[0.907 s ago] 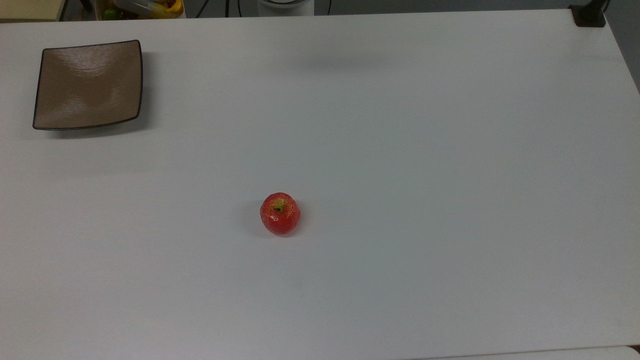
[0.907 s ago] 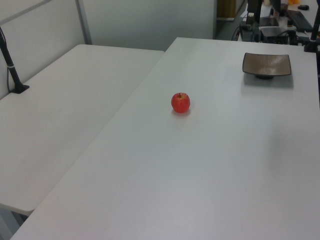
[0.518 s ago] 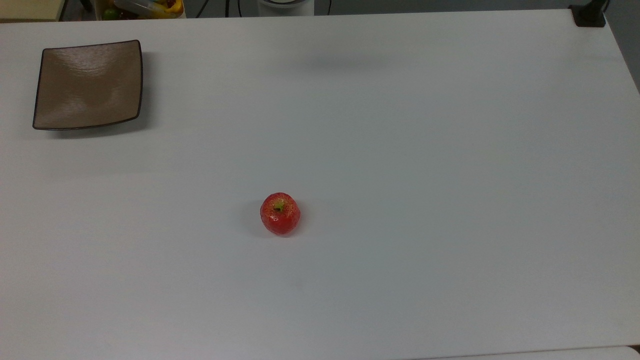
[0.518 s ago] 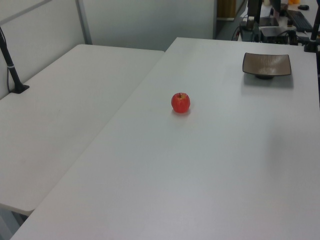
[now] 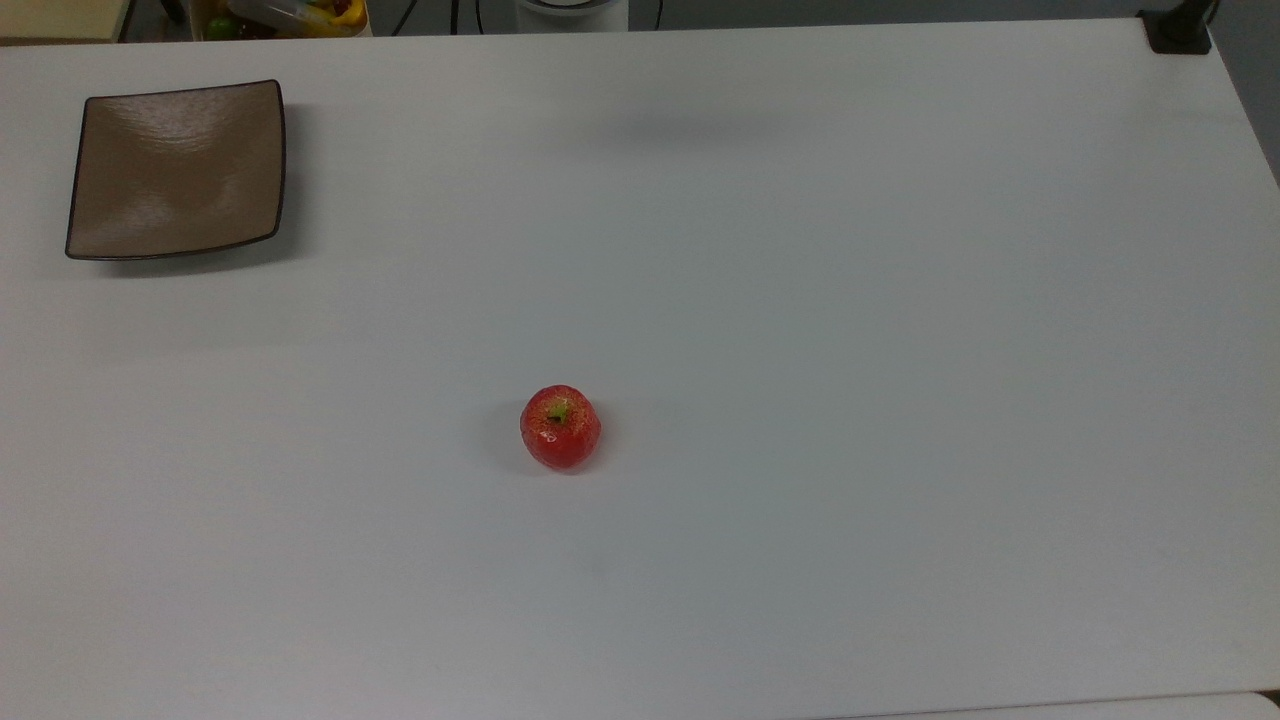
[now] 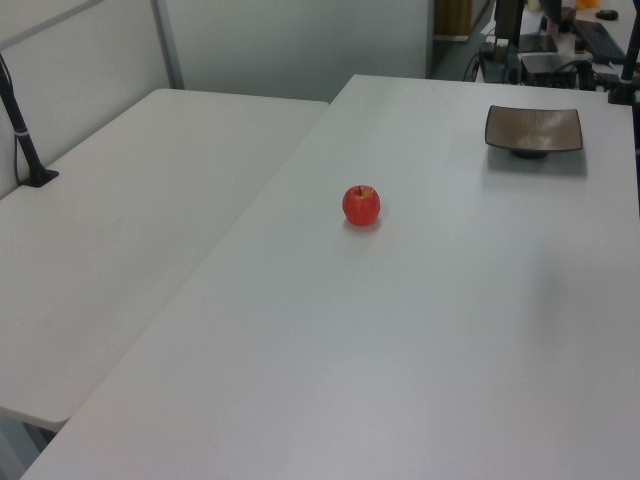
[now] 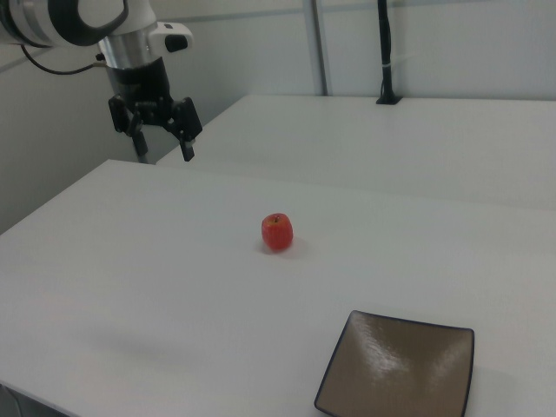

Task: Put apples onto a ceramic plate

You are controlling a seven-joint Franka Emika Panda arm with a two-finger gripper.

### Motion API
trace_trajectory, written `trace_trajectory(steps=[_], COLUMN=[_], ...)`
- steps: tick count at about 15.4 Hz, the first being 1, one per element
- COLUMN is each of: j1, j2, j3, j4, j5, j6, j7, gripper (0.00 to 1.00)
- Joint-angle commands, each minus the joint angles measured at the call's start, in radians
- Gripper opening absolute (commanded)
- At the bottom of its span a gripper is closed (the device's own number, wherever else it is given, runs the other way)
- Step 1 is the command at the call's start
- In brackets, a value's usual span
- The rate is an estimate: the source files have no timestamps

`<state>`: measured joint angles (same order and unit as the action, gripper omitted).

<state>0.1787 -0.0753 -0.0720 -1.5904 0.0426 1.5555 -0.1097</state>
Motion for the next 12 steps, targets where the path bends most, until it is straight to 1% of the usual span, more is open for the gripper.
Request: trace_trajectory(steps=[1,3,6,7,12], j1=[0.036,0.036,0.031,0.03,0.016], j2=[0.067,0.11,0.221,0.247,0.359], j3=[0.0,-0.002,-0.011,-0.011,-0.012], j4=[0.018,0.045,0.142,0.154,0.148], j5=[0.005,0.003,0.005,0.005,0.005], j6=[0.084,0.118,0.173,0.208,0.449], j7=[-0.04,-0.044,-0.048,-0.048,-0.047], gripper=[1.0,1.0,1.0,1.0,1.0])
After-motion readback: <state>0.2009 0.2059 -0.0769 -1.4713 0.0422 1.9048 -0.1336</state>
